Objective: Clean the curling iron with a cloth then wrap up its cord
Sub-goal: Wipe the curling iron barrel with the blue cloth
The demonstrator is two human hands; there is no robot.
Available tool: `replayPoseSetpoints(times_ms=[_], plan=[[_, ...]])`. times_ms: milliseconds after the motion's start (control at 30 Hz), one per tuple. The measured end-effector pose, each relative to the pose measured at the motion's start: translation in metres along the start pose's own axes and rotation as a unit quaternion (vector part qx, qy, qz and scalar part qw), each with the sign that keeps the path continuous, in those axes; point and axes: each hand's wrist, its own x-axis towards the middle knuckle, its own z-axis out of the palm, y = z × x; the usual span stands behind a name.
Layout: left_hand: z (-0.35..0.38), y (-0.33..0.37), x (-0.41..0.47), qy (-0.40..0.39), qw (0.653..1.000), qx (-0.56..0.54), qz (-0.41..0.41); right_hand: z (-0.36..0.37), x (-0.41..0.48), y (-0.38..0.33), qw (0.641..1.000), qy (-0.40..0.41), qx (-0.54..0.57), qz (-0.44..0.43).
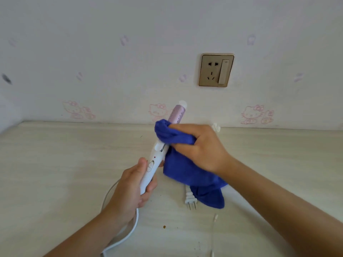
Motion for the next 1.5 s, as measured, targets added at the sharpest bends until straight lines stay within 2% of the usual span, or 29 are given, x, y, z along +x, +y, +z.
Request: replayPoseSetpoints(times_ms=[100,167,233,367,400,533,600,767,833,933,1000,1067,1167,1200,1333,1400,1433,1500], plan=[[0.001,0.001,0.0,-0.027,1.0,0.004,0.001,-0.029,0.018,0.0,0.993,0.11,-0.026,0.031],[0.0,0.002,-0.001,-0.04,0.999,0.011,0.004,-0.042,0.019,0.0,0.991,0.126,-0.016,0.037],[0.002,0.001,-0.003,-0.042,0.999,0.019,0.015,-0.036,0.013,-0.004,0.995,0.096,-0.004,0.038],[0.006,-0.003,-0.003,-0.02,0.999,0.009,0.043,-0.003,0.0,-0.004,0.998,-0.045,-0.007,0.035],[0.006,-0.003,-0.003,-0.02,0.999,0.001,0.046,-0.002,0.002,-0.004,0.999,-0.038,-0.005,0.03],[0.006,-0.001,-0.005,-0.039,0.997,0.033,0.055,-0.031,0.018,-0.007,0.996,0.082,-0.021,0.041],[0.006,0.0,-0.005,-0.048,0.997,0.044,0.047,-0.039,0.017,-0.007,0.995,0.082,-0.023,0.043],[0.004,0.002,-0.002,-0.013,0.999,0.044,0.023,-0.009,0.002,-0.015,0.995,-0.082,-0.032,0.052],[0.005,0.0,-0.002,0.001,0.999,0.049,0.02,-0.007,0.004,-0.015,0.997,-0.043,-0.038,0.051],[0.006,-0.001,-0.003,-0.009,0.998,0.05,0.043,-0.025,0.015,-0.012,0.992,0.093,-0.05,0.066],[0.008,-0.002,-0.005,-0.017,0.996,0.057,0.063,-0.035,0.017,-0.009,0.988,0.123,-0.054,0.071],[0.008,-0.002,-0.005,-0.016,0.995,0.066,0.075,-0.032,0.012,-0.009,0.994,0.077,-0.032,0.069],[0.008,-0.002,-0.005,0.003,0.993,0.078,0.085,-0.008,0.001,-0.009,0.995,-0.055,-0.026,0.073],[0.007,-0.001,-0.004,0.009,0.993,0.077,0.084,-0.005,0.002,-0.008,0.995,-0.06,-0.032,0.07],[0.006,-0.001,-0.004,0.001,0.996,0.046,0.082,-0.026,0.018,-0.008,0.994,0.08,-0.04,0.062],[0.006,0.0,-0.006,-0.001,0.996,0.038,0.084,-0.036,0.019,-0.007,0.99,0.122,-0.038,0.06],[0.006,0.0,-0.006,0.003,0.996,0.036,0.083,-0.036,0.017,-0.008,0.99,0.12,-0.033,0.061],[0.006,0.0,-0.006,0.028,0.996,0.036,0.077,-0.027,0.011,-0.013,0.996,0.062,-0.005,0.063]])
